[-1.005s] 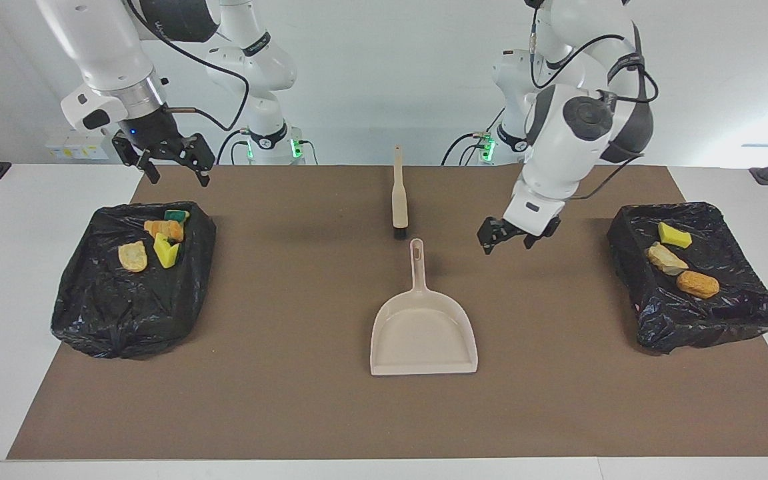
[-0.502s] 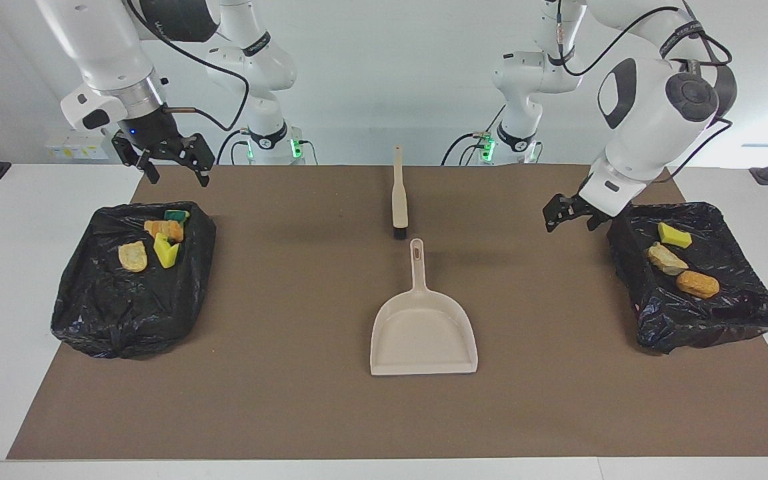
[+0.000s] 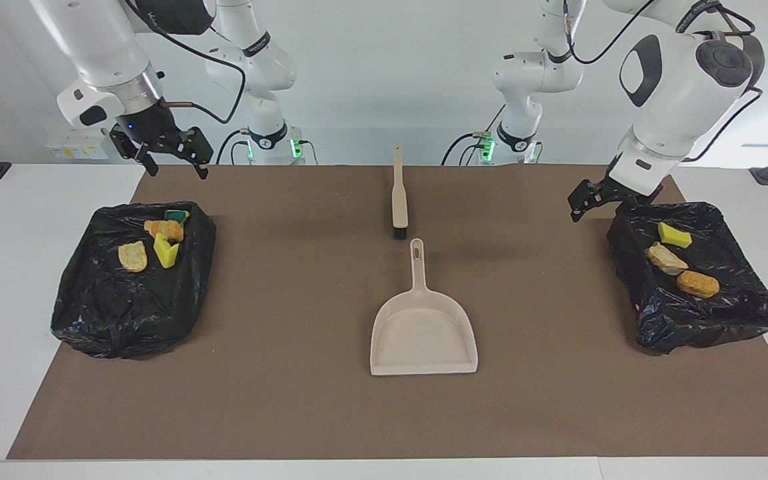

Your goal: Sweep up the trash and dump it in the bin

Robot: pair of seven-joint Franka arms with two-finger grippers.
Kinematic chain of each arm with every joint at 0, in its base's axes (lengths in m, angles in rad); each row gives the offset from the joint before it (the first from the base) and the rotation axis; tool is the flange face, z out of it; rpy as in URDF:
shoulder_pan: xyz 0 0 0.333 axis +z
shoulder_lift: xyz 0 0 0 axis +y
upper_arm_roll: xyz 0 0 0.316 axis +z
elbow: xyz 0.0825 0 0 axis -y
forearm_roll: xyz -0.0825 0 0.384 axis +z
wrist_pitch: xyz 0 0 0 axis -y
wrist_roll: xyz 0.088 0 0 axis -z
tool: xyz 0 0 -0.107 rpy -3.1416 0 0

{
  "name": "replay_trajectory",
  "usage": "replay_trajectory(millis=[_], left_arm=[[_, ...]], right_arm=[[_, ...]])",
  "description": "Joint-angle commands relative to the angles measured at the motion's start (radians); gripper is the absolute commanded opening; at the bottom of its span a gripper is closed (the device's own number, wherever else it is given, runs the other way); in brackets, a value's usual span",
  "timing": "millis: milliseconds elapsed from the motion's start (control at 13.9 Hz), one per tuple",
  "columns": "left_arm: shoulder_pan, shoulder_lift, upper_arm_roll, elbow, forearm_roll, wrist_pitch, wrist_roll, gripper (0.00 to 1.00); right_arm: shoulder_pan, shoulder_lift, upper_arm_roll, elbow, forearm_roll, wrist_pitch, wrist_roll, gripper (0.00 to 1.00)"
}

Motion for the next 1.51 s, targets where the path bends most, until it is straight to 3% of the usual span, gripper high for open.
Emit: replay_trajectory(millis=[0, 431, 718, 933, 1148, 1436], left_arm=[[0.022, -0.021, -0.002, 0.028, 0.019, -0.008, 0.014, 1.00], [0.028, -0.080, 0.040, 0.101, 0.042, -0.073, 0.066, 1.00], [0.026, -0.078, 0.050, 0.224, 0.039, -0.237, 0.092, 1.00], [0.028, -0.110, 0.047, 0.217, 0.031, -0.243, 0.098, 1.00], [0.028, -0.169, 0.047, 0.100, 0.019, -0.122, 0.074, 1.00], [0.026, -0.169, 0.047, 0.103, 0.019, -0.140, 0.083, 1.00]], right_arm=[[-0.001, 0.020, 0.004, 0.028, -0.001, -0.017, 0.018, 1.00], [-0.002, 0.017, 0.004, 0.025, -0.001, -0.017, 0.018, 1.00], [-0.002, 0.015, 0.005, 0.025, -0.001, -0.017, 0.018, 1.00], [-0.004, 0.015, 0.005, 0.024, 0.000, -0.017, 0.018, 1.00], [-0.004, 0.014, 0.005, 0.024, 0.000, -0.017, 0.018, 1.00], [-0.005, 0.014, 0.005, 0.024, 0.000, -0.017, 0.018, 1.00]])
